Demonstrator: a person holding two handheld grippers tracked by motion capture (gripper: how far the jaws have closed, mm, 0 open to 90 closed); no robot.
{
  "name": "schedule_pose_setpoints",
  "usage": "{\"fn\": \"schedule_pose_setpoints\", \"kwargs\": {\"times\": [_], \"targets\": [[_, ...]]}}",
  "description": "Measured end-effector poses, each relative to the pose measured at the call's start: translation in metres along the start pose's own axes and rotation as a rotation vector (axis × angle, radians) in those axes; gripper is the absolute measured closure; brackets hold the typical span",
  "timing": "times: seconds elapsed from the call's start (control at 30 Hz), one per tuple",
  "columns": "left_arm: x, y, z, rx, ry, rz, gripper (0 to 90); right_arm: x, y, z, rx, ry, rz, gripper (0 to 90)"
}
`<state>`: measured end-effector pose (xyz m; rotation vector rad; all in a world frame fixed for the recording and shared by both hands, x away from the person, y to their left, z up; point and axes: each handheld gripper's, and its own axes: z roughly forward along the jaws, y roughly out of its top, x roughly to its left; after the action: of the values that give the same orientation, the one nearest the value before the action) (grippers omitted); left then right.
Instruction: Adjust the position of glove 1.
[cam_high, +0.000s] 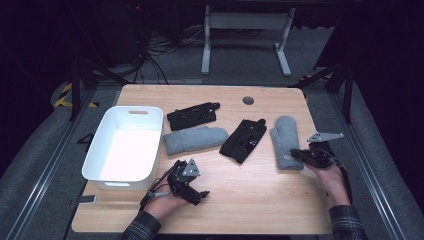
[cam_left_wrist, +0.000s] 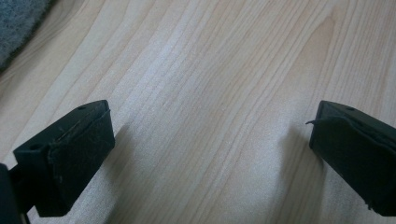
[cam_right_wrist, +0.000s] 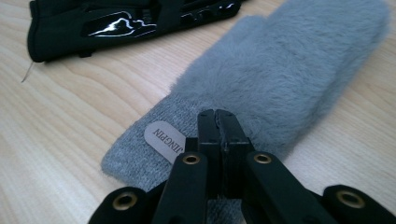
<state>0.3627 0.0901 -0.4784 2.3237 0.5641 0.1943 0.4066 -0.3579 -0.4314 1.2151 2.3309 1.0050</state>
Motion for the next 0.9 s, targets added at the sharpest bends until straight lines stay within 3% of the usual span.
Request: {"fn": "schedule_pose_setpoints", "kwargs": {"times": [0.43,0.9], "targets": [[0.000,0.000,0.000,0.001,-0.001,-0.001,0.3,0.032,0.001,0.000,0.037,0.082,-0.044,90.0],[0.000,0.000,0.000,0.001,-0.001,-0.001,0.3,0.070,0.004,0.005,0.067,0.162,-0.140,90.0]]}}
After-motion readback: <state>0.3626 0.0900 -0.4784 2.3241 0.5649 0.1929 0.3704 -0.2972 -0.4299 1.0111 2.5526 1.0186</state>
